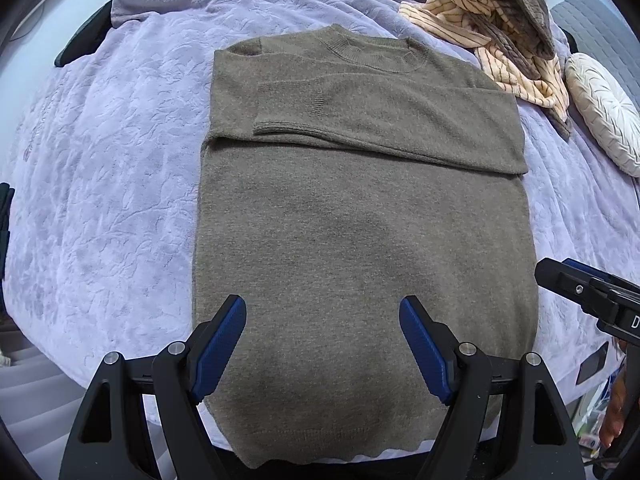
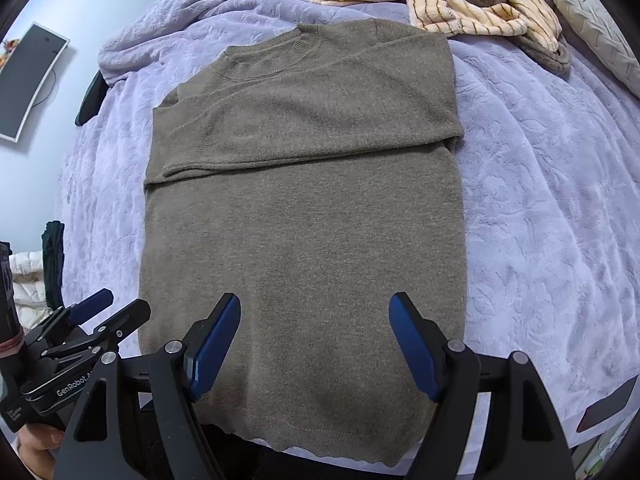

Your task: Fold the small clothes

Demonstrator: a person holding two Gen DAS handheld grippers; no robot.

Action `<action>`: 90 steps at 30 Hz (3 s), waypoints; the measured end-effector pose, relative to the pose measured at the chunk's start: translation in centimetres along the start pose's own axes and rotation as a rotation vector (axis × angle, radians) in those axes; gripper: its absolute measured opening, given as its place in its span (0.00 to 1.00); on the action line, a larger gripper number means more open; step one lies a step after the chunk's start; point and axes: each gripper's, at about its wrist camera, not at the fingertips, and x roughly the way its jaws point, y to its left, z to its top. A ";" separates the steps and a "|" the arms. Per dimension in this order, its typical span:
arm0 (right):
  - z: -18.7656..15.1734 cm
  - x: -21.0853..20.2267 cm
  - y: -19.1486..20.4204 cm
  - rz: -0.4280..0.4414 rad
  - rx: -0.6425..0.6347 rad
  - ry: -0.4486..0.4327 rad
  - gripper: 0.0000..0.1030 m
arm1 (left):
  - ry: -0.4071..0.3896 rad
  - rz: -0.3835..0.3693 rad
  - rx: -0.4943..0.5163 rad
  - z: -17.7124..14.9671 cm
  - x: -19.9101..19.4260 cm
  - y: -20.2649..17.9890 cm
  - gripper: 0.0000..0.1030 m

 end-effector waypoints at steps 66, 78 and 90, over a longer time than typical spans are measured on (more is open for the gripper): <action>-16.5 3.9 -10.1 0.084 0.319 0.009 0.77 | 0.116 -0.309 -0.044 -13.3 6.9 9.9 0.78; -16.2 6.8 -11.0 0.508 0.331 0.079 0.79 | 0.092 -0.556 -0.201 -12.4 6.6 11.9 0.78; -16.1 9.4 -12.0 0.602 0.410 0.136 0.75 | 0.126 -0.513 -0.131 -12.2 7.3 9.9 0.76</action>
